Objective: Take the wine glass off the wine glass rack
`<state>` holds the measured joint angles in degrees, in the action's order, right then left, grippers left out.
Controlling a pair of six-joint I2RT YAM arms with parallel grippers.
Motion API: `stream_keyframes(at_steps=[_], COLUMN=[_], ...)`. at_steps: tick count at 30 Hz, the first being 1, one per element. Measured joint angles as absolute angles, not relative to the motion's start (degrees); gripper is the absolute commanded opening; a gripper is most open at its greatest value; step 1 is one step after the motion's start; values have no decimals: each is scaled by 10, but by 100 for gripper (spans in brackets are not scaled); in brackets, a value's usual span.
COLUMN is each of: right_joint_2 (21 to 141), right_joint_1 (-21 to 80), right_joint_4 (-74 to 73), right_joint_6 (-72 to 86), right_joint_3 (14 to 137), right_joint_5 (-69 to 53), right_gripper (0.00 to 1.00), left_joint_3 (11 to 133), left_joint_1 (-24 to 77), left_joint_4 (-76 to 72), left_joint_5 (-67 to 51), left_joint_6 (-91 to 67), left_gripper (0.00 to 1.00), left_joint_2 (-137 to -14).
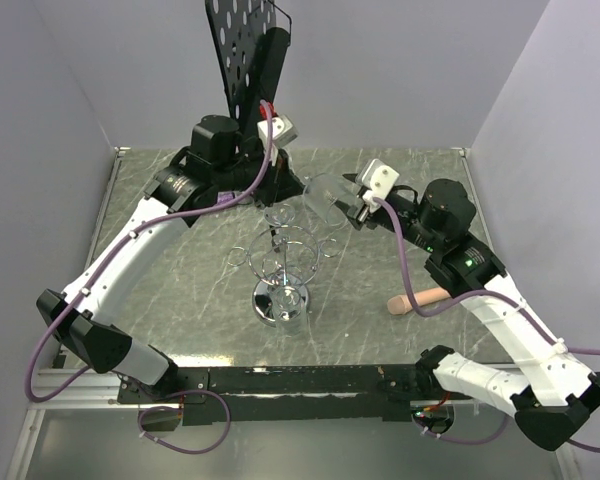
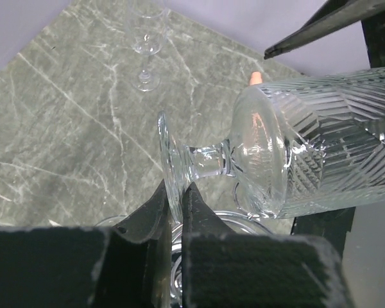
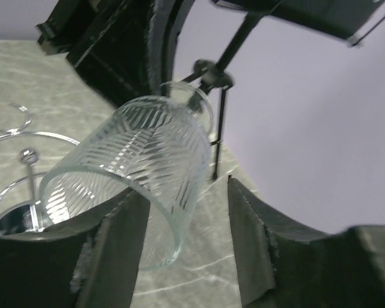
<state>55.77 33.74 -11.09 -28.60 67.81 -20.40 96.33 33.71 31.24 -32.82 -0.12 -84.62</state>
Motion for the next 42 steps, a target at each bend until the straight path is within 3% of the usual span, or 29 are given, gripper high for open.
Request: stream_keyframes(at_steps=[6, 9, 13, 17, 26, 42], right_joint_2=[559, 564, 574, 577, 582, 609], right_joint_1=[352, 353, 354, 352, 313, 99], right_joint_4=[-81, -68, -72, -82, -136, -319], right_joint_6=[-298, -300, -295, -295, -286, -227], right_joint_3=[678, 678, 678, 678, 684, 752], right_joint_5=[-176, -152, -137, -114, -95, -114], right_gripper=[16, 0, 0, 0, 0, 0], left_joint_3=[957, 949, 938, 917, 866, 827], left_joint_1=[336, 336, 335, 330, 336, 336], left_joint_4=[295, 289, 276, 272, 268, 281], left_joint_5=[-338, -340, -343, -327, -327, -365], left_joint_6=[-22, -37, -41, -30, 2, 144], left_gripper=[3, 38, 75, 99, 100, 100], left_joint_2=[-846, -845, -844, -833, -788, -737])
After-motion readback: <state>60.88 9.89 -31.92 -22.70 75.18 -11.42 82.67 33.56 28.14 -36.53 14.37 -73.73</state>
